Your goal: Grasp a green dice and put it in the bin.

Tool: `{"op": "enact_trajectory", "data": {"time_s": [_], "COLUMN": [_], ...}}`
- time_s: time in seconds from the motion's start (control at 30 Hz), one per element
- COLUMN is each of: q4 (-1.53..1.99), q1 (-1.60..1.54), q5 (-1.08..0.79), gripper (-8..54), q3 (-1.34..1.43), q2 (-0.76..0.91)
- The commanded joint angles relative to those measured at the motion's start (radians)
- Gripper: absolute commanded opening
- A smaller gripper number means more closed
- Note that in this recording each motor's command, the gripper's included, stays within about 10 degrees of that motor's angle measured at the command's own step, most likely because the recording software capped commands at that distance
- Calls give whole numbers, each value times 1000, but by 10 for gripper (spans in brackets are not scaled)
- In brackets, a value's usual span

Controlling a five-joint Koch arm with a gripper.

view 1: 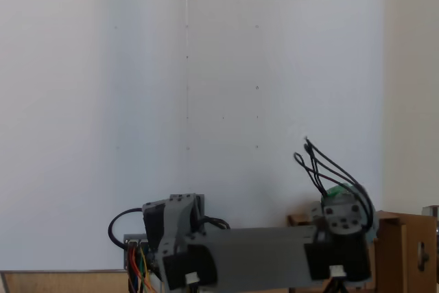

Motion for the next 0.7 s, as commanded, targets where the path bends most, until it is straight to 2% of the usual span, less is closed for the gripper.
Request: {"op": "enact_trajectory", "data": {"time_s": [0.0, 0.3, 0.67], "q4": [-31, -112, -163], "q1": [89, 345, 368], "q5": [-78, -173, -179], "gripper": [115, 115, 115], "q3": [-57, -71, -74], "q2": [-38, -207, -235]}}
